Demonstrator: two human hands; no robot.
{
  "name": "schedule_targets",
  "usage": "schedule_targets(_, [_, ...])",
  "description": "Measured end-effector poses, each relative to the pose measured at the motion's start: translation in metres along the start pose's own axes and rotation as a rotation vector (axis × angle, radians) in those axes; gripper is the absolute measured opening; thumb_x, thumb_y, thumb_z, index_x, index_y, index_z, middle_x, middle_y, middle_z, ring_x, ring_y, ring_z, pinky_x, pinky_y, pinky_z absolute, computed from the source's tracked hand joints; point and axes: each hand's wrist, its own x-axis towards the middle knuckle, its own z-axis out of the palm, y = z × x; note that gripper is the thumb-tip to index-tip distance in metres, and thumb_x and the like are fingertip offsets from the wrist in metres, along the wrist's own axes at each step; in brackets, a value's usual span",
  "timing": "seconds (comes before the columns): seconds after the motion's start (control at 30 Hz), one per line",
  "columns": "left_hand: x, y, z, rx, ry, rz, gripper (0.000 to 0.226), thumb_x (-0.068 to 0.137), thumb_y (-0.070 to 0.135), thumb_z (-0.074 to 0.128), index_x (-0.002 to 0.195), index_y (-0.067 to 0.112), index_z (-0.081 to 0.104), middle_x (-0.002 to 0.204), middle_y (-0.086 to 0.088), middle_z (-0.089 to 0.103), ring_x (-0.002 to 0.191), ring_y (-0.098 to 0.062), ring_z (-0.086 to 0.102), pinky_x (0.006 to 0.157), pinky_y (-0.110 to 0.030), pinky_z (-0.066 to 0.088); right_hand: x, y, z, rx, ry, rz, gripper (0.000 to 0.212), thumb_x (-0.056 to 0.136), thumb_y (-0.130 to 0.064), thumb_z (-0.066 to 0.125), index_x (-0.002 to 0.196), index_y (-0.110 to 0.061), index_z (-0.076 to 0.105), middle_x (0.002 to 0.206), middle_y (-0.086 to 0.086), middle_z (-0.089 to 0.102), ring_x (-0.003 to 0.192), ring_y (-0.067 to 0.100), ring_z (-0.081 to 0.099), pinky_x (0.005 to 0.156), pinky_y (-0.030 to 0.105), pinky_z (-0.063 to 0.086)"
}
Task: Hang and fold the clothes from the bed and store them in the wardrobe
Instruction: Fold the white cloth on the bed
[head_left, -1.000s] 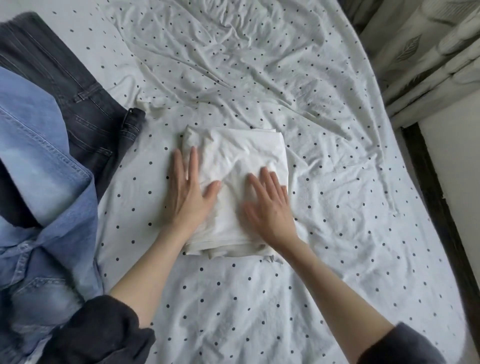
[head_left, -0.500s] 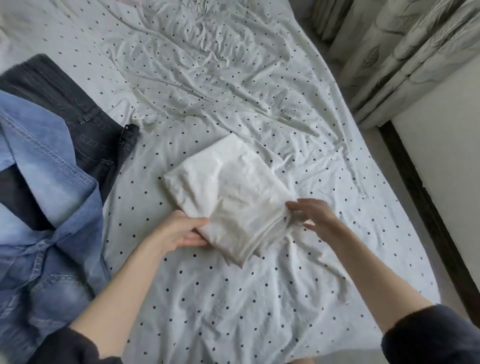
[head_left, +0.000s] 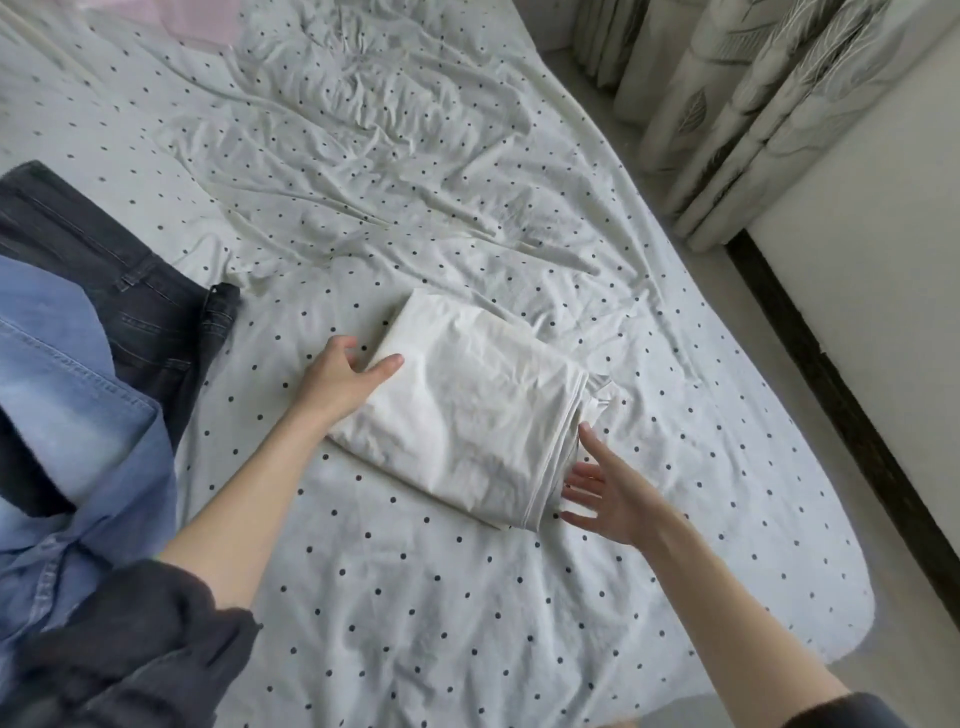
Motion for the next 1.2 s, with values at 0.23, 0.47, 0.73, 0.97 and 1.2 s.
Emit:
schedule_targets(0.23, [0.043, 0.002, -0.007, -0.104, -0.237, -0.084, 0.036, 0.078, 0.026, 0.076, 0.106, 0.008, 0.064, 0.096, -0.005, 0.068, 0.091, -0.020, 0.065, 0.068, -0.025, 0.055, 0.016, 0.004, 0.008, -0.111, -0.052, -0.138, 0.043, 0.080, -0.049, 0.066, 0.100, -0.011, 0.069, 0.097, 0.001, 0.067, 0.090, 0.016, 0.061, 0.092, 0.038, 0.046])
schedule_targets(0.47, [0.055, 0.007, -0.019, -0.174, -0.497, -0.211, 0.024, 0.081, 0.014, 0.072, 0.102, 0.006, 0.064, 0.101, -0.009, 0.070, 0.094, -0.017, 0.066, 0.068, -0.023, 0.055, 0.021, 0.002, 0.006, -0.002, -0.165, -0.151, 0.061, 0.072, -0.062, 0.058, 0.111, -0.015, 0.066, 0.102, 0.001, 0.069, 0.096, 0.017, 0.064, 0.091, 0.037, 0.046])
schedule_targets(0.73, [0.053, 0.008, -0.011, -0.191, -0.492, -0.183, 0.023, 0.083, 0.010, 0.069, 0.102, -0.001, 0.064, 0.093, -0.010, 0.069, 0.080, -0.015, 0.065, 0.059, -0.017, 0.056, 0.015, -0.012, 0.022, -0.070, 0.050, -0.181, 0.024, 0.072, -0.026, 0.078, 0.089, -0.013, 0.066, 0.087, 0.004, 0.064, 0.083, 0.017, 0.059, 0.092, 0.036, 0.043])
schedule_targets(0.97, [0.009, 0.005, 0.003, -0.207, -0.452, -0.142, 0.011, 0.083, 0.007, 0.069, 0.093, 0.006, 0.066, 0.091, -0.007, 0.070, 0.086, -0.019, 0.065, 0.068, -0.027, 0.051, -0.017, -0.025, 0.004, -0.112, 0.225, -0.352, 0.026, 0.073, -0.012, 0.077, 0.085, -0.010, 0.055, 0.074, 0.005, 0.051, 0.067, 0.014, 0.051, 0.067, 0.024, 0.040])
schedule_targets(1.2, [-0.084, 0.035, 0.054, -0.311, -0.505, -0.027, 0.012, 0.081, 0.003, 0.069, 0.093, 0.007, 0.067, 0.088, -0.006, 0.071, 0.076, -0.015, 0.067, 0.055, -0.022, 0.053, -0.113, 0.022, -0.086, -0.154, 0.330, -0.521, 0.018, 0.075, -0.014, 0.077, 0.064, -0.011, 0.063, 0.065, -0.002, 0.061, 0.059, 0.006, 0.058, 0.059, 0.021, 0.045])
